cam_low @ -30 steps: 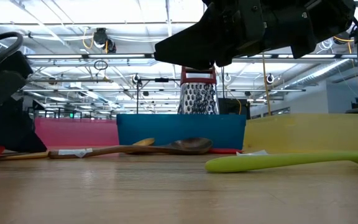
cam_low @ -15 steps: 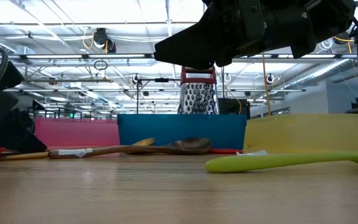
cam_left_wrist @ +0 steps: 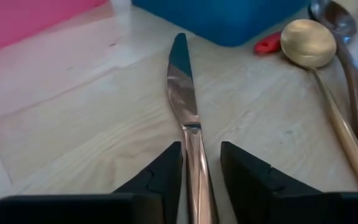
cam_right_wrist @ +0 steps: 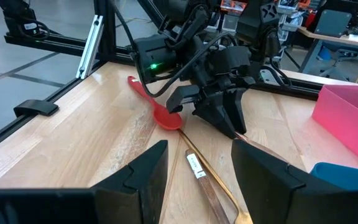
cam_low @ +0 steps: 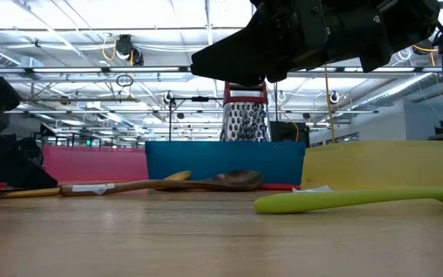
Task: Pick & Place Kitchen Items
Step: Put the gold table knife into the yellow bin
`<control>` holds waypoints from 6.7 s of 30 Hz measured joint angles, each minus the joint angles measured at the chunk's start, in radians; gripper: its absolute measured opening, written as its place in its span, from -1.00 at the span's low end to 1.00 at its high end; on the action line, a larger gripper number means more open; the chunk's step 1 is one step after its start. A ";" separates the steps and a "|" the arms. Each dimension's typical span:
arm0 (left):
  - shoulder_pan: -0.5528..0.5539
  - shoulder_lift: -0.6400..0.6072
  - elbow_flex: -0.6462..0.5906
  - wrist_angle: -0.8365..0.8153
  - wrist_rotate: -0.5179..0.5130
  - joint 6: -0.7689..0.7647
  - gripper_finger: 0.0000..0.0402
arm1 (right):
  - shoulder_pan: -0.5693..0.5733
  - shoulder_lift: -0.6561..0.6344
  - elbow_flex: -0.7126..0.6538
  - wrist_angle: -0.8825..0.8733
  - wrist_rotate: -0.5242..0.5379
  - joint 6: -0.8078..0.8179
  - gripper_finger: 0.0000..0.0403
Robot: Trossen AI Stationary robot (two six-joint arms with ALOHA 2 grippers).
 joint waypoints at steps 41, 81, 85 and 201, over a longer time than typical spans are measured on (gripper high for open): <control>-0.020 -0.011 0.004 0.001 0.022 0.026 -0.14 | -0.002 0.000 0.000 0.000 0.001 -0.033 -0.15; -0.023 -0.011 0.219 -0.170 0.098 0.149 -0.76 | -0.002 0.000 0.000 0.000 0.000 -0.030 -0.15; -0.024 -0.011 0.258 -0.168 0.101 0.205 -0.75 | -0.002 0.000 0.000 -0.024 0.000 -0.033 -0.15; 0.285 -0.198 0.451 0.659 0.160 1.460 -0.75 | 0.106 -0.507 -0.001 -0.963 0.585 0.000 -1.00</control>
